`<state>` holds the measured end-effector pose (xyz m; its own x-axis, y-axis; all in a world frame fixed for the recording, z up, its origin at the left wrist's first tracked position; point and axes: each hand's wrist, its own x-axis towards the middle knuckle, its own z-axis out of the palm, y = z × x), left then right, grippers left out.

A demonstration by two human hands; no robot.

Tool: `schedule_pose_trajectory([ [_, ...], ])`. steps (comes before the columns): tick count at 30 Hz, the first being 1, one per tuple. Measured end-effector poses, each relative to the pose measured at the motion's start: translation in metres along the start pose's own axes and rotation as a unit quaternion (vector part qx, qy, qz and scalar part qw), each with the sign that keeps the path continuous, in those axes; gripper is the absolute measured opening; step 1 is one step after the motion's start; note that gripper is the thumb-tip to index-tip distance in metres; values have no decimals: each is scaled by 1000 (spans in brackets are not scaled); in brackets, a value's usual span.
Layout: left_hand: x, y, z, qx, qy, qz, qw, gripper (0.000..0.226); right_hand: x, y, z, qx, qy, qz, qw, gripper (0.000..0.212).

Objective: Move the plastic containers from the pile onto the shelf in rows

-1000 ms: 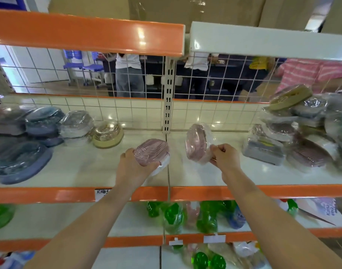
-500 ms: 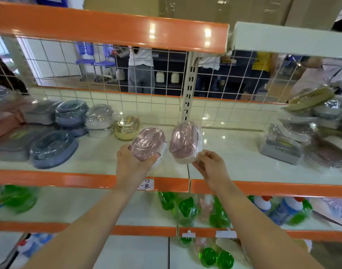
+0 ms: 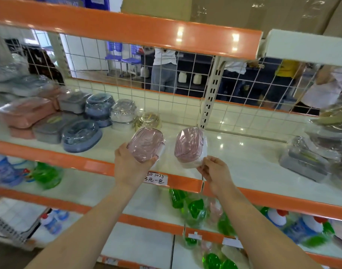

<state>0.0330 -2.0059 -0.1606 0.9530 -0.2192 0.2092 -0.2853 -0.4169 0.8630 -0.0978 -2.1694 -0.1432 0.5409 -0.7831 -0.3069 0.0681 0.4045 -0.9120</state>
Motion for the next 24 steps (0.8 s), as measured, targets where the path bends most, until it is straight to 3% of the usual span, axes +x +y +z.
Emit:
schedule_pose_trajectory([
  [11,-5,-23,-50,16,71,-42,996,90,0,16,52,-57,-74,26,995,8],
  [18,12,-52,-99,23,111,-44,993,87,-18,35,109,-72,-127,17,989,18],
  [24,54,-77,-166,48,120,-51,990,90,-27,44,186,-58,-130,-13,990,28],
])
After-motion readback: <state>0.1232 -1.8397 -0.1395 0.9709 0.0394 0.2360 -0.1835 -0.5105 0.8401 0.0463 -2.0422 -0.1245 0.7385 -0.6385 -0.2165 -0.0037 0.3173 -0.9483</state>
